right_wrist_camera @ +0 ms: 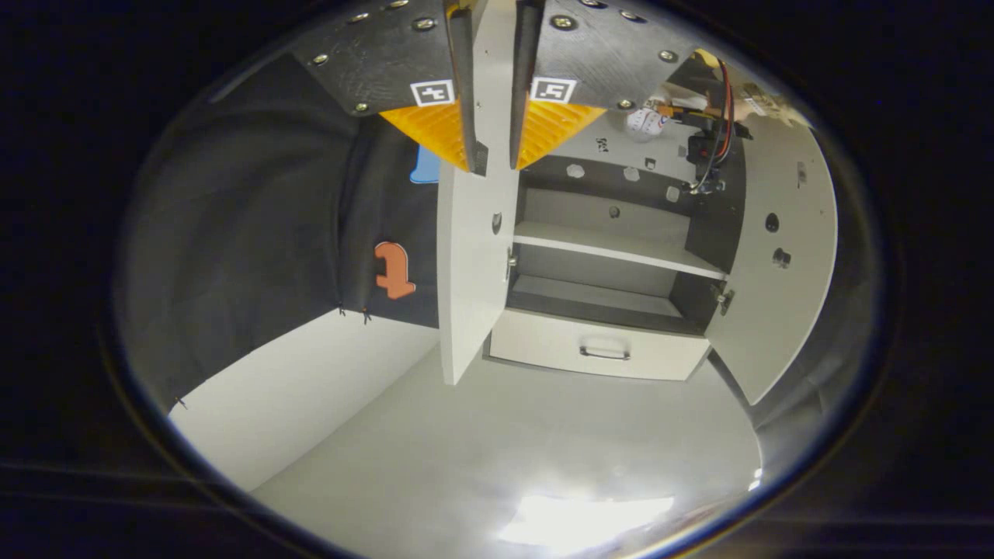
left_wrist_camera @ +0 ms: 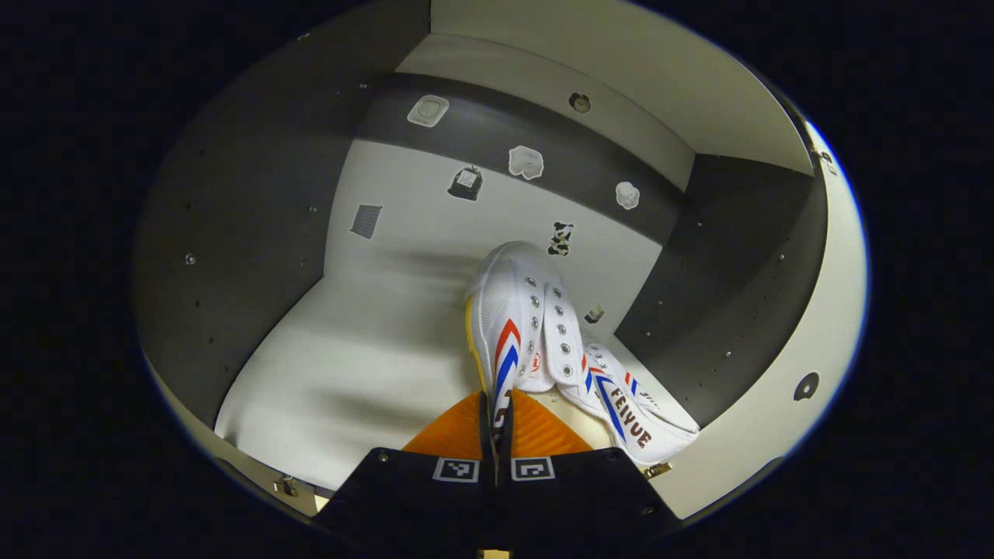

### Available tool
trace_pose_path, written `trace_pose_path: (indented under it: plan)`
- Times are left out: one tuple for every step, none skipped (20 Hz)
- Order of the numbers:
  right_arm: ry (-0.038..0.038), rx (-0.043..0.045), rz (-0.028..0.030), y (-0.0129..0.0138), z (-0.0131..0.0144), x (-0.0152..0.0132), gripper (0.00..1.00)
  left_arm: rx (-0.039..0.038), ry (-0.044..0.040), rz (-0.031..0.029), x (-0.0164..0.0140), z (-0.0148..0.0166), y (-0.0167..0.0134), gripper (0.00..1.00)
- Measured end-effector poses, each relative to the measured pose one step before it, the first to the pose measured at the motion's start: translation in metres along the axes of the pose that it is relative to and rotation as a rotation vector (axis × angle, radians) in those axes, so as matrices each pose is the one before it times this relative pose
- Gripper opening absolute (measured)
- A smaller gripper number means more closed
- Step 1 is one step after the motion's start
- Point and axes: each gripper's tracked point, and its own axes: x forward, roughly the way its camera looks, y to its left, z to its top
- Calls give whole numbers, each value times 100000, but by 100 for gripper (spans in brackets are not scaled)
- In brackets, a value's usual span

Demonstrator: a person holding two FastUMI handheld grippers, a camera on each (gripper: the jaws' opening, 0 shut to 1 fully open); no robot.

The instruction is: Grab one shoe with the right hand and put it into the shoe cabinet, grab the other shoe with the left hand and put it into the shoe cabinet; then close the right door with the right hand and the left door with the left hand.

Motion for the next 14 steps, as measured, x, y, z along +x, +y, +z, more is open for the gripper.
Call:
trace_pose_path:
  plan:
    - [-154,-458,241,143,-36,-30,21,588,702,79,202,-203,78,1]
    - [149,-361,266,169,-160,83,21,1600,925,-150,214,-135,109,1]
    - [294,-211,-83,126,-60,-90,21,1104,431,-83,157,-113,19,1]
    - [148,4,-173,-73,-105,66,21,713,337,171,275,1,42,1]
    - [64,87,-388,-27,73,-90,21,281,348,486,141,-186,154,1]
    - [-51,112,-657,-216,-83,-80,21,509,671,648,169,-145,201,1]
    - [-229,178,-622,-249,144,-104,21,437,553,458,80,-123,175,1]
    - [-280,239,-552,-175,110,-94,21,-595,235,-110,56,14,92,3]
    - [-132,289,-425,-134,82,-97,21,-1149,165,-536,82,-34,-116,0]
    - [-115,410,-342,-180,45,-73,21,-546,667,-314,0,-118,63,1]
    - [12,537,-140,-106,11,0,21,-493,221,133,55,20,155,1]
    - [156,581,-50,-48,-38,-31,21,-572,363,124,52,-23,18,3]
    - [146,507,19,43,-21,-67,21,-391,30,472,-47,-59,73,1]
    - [63,338,79,-60,0,-4,21,-370,201,624,-41,47,133,2]
